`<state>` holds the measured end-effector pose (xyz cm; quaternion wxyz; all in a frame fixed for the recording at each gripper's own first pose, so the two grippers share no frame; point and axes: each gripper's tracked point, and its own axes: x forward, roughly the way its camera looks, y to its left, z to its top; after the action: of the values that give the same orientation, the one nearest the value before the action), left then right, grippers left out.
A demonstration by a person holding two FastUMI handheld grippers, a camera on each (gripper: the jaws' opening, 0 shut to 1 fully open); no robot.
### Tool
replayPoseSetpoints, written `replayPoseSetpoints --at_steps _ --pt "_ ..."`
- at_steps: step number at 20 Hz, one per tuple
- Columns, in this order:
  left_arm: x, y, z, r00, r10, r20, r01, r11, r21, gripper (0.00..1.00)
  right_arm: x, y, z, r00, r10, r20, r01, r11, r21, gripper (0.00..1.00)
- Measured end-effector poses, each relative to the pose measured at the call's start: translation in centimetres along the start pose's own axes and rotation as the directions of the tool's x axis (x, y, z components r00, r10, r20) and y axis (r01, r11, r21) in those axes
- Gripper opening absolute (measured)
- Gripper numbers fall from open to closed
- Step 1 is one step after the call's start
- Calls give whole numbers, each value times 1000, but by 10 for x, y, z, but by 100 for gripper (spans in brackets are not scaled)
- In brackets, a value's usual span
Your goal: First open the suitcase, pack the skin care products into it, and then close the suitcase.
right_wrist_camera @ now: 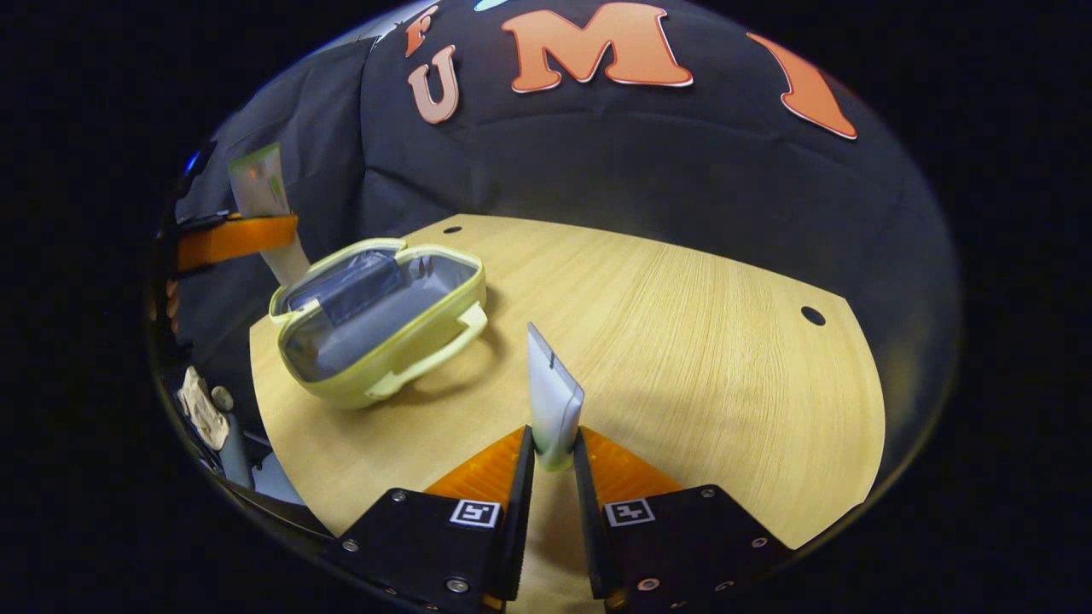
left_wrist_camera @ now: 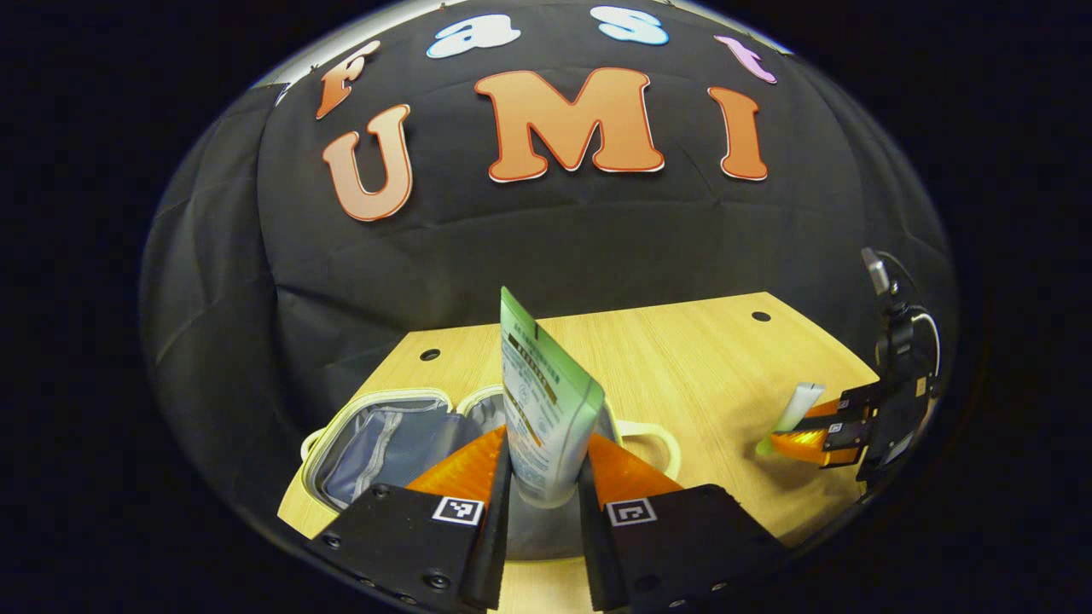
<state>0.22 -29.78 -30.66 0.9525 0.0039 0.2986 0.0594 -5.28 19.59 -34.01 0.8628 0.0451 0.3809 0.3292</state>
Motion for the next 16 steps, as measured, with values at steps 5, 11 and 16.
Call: replayPoseSetpoints --at_steps 5,11,16 --pt "23 41 -20 997 -52 -61 50 998 -34 38 -11 36 31 999 -46 29 47 998 -30 31" --pt "45 64 -50 977 -159 -145 157 987 -23 38 -16 87 73 993 -78 86 78 997 1 30" --pt "65 68 -79 932 -263 -248 268 963 -14 38 -6 122 87 989 -116 94 115 993 15 31"
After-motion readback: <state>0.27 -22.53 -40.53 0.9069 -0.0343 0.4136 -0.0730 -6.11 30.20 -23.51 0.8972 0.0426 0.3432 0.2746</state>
